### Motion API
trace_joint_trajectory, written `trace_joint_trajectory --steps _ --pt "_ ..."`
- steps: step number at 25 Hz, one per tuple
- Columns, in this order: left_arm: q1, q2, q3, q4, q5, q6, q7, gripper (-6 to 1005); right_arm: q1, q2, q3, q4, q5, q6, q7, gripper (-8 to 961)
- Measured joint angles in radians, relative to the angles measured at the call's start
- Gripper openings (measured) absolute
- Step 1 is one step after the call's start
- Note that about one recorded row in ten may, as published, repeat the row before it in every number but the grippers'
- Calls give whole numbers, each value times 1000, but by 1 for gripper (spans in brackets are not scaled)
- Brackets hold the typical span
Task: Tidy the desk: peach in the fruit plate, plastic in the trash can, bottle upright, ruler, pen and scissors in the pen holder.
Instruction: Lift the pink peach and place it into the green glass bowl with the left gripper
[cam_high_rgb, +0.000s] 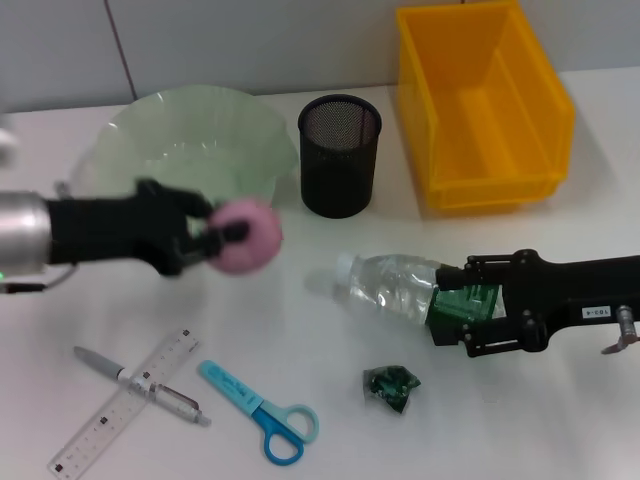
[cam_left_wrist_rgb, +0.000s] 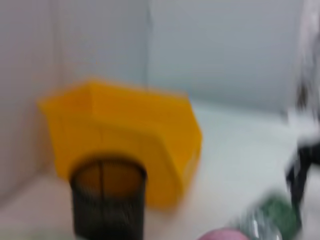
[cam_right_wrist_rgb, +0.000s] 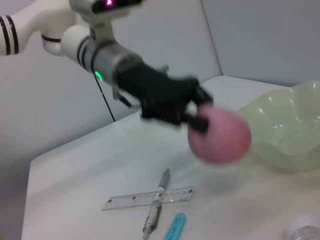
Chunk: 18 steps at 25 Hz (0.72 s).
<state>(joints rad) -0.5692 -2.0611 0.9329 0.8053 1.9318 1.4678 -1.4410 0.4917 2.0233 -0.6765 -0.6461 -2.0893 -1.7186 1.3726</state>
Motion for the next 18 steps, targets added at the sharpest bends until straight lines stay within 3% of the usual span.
trace_joint_trajectory --steps 3,4,7,13,18 --pt "20 -1 -126 -23 -114 50 30 276 2 3 0 0 0 0 0 789" --pt "34 -6 -176 -74 -223 27 83 267 3 4 0 0 0 1 0 789" --pt "41 -7 -190 -142 -316 -32 150 241 5 5 0 -1 0 1 0 789" --pt "21 -11 -168 -281 -428 -281 280 180 9 5 0 -2 0 0 11 790" --pt "-17 -10 -50 -330 -429 -491 287 141 9 5 0 -3 0 -2 11 790"
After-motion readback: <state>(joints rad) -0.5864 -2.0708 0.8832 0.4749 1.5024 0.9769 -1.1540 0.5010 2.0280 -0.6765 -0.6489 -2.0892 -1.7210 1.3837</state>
